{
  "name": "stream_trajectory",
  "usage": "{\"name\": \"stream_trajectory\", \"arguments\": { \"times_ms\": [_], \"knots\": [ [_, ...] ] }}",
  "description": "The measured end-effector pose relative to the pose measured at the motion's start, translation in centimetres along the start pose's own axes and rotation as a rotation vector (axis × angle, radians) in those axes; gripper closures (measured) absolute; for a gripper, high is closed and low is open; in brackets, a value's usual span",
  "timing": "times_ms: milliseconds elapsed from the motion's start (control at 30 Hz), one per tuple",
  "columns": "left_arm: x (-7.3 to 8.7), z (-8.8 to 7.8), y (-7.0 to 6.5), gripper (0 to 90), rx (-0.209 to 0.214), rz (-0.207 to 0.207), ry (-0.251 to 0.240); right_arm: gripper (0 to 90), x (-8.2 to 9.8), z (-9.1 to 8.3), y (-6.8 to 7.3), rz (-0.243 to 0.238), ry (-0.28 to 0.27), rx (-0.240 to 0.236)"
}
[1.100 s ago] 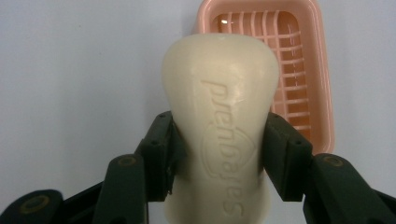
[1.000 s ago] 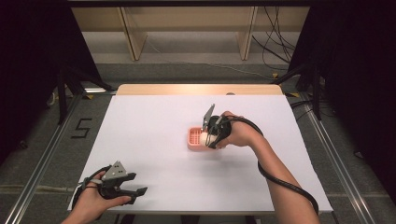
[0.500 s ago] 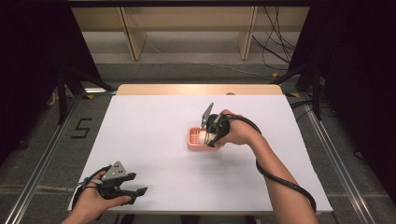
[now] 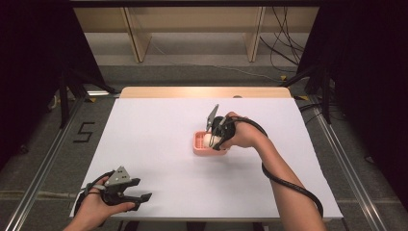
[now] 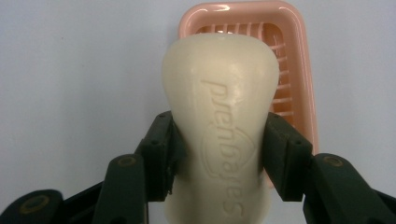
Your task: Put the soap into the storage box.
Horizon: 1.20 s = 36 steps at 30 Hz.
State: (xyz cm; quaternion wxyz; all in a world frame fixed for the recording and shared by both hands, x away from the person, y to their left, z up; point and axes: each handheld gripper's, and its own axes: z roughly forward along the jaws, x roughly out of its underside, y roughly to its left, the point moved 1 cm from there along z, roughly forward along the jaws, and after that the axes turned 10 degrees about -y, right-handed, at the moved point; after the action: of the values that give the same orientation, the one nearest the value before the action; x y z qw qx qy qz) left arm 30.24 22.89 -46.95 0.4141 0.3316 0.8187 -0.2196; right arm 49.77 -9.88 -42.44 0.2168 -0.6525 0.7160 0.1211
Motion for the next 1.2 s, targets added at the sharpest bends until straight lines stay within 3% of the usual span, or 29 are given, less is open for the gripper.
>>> {"name": "stream_trajectory", "arguments": {
  "times_ms": [33, 233, 567, 667, 733, 833, 1200],
  "knots": [
    [0.0, 0.0, 0.0, 30.0, 0.000, -0.004, -0.006, 50.6, 0.0, 0.0, 0.3, 0.043, 0.009, 0.007],
    [0.0, 0.0, 0.0, 29.9, -0.007, -0.003, -0.005, 50.6, -0.3, 0.2, 0.0, 0.014, 0.002, 0.002],
    [0.0, 0.0, 0.0, 29.9, -0.002, -0.014, -0.018, 50.6, -0.8, 0.4, -0.2, 0.026, 0.006, 0.007],
    [0.0, 0.0, -0.1, 29.9, -0.002, -0.015, -0.017, 50.6, -0.9, 0.4, -0.4, 0.005, -0.002, 0.006],
    [0.0, 0.1, -0.1, 29.9, -0.002, -0.016, -0.017, 50.6, -0.9, 0.4, -0.4, 0.029, 0.002, 0.009],
    [0.0, 0.0, 0.0, 30.0, -0.007, -0.006, -0.008, 50.6, -1.0, 0.3, -0.7, 0.012, 0.000, 0.012],
    [0.0, -0.1, 0.1, 30.0, -0.003, -0.005, -0.009, 50.6, -1.3, 0.6, -0.9, 0.020, 0.001, 0.017]
  ]
}}
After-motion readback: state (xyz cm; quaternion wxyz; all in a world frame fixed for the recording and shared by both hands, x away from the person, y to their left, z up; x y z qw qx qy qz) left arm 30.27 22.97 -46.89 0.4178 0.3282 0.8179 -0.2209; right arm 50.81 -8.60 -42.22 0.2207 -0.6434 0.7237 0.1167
